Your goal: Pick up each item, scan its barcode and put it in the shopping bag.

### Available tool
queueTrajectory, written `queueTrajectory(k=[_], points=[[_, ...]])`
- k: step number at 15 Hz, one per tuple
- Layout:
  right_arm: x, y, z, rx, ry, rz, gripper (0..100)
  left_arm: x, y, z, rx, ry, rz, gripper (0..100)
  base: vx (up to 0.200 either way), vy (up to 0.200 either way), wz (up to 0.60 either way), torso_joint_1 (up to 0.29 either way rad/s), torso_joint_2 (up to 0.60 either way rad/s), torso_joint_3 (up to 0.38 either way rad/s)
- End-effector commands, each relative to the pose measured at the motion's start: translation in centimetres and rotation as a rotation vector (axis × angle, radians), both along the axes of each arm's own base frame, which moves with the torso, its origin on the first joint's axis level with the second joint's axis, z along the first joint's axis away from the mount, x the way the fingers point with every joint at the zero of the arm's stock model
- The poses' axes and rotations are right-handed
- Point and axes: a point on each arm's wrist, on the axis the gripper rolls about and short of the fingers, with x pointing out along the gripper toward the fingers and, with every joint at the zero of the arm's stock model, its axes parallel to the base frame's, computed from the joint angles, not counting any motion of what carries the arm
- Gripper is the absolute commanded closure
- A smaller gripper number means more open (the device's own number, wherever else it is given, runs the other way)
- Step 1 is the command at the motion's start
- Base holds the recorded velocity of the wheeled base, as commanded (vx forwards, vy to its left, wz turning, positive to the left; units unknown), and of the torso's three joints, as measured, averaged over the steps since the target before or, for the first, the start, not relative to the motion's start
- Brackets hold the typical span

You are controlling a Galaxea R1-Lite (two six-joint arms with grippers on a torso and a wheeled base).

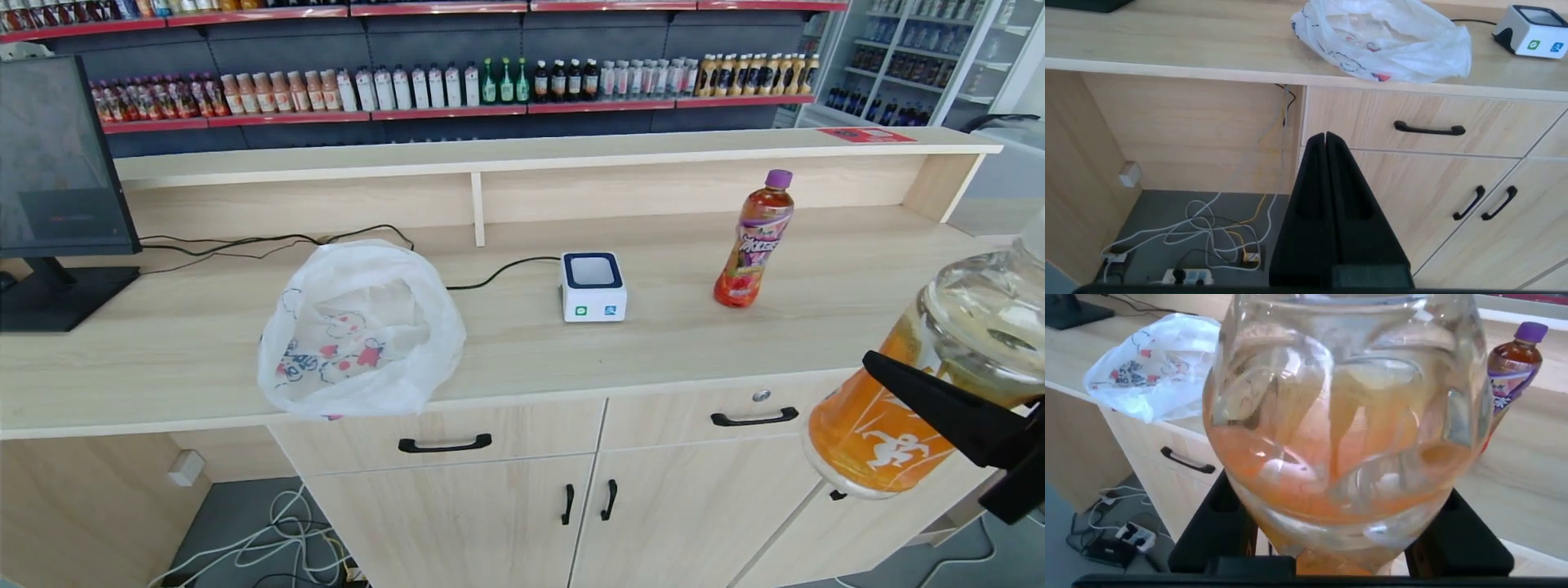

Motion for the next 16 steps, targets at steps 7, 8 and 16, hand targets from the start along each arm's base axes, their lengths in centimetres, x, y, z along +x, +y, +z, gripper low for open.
queueTrajectory(k=[7, 8, 16], points=[[-0.2, -0.5, -0.8, -0.016, 0.017, -0.032, 100, 0.0, 0.0, 0.0, -0.011, -0.002, 0.002, 100, 0.000, 0.114, 0.00, 0.004, 0.00, 0.001], [-0.2, -0.5, -0.9, -0.022, 0.018, -0.032, 100, 0.0, 0.0, 0.0, -0.011, -0.002, 0.002, 100, 0.000, 0.200, 0.00, -0.002, 0.00, 0.007], [-0.8, -0.9, -1.5, -0.036, 0.020, -0.076, 100, 0.0, 0.0, 0.0, -0.011, -0.002, 0.002, 100, 0.000, 0.200, 0.00, 0.004, 0.00, 0.002]])
